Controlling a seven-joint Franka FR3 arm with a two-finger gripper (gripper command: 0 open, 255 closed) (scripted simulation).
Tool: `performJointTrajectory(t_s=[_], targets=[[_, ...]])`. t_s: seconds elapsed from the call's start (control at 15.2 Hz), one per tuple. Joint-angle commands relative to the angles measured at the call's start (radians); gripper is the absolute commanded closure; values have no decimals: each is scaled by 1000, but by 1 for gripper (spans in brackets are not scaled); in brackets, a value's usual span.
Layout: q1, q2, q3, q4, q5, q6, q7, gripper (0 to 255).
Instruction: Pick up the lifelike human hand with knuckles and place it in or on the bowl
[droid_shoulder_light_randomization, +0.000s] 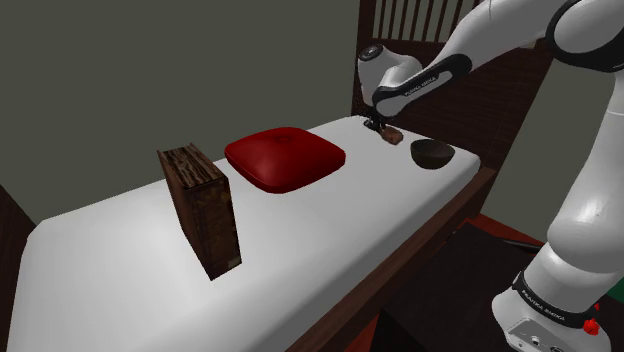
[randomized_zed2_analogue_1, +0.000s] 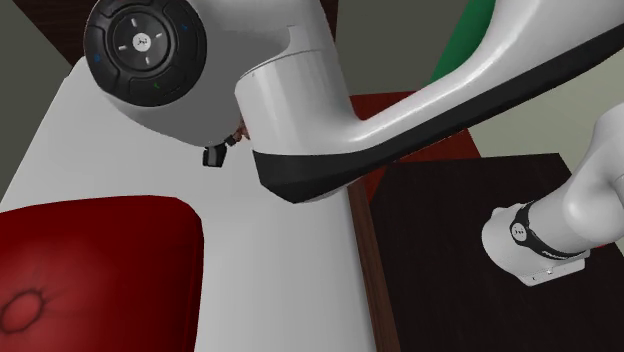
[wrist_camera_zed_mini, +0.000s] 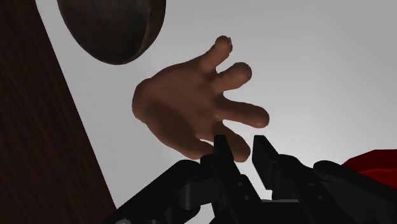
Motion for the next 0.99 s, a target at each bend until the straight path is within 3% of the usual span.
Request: performJointTrajectory(t_s=[0.0,0.92], targets=[[-25,-31,-15,-34,4,26,-33,255],[-202,-142,-149,-170,46,216,-309,255]])
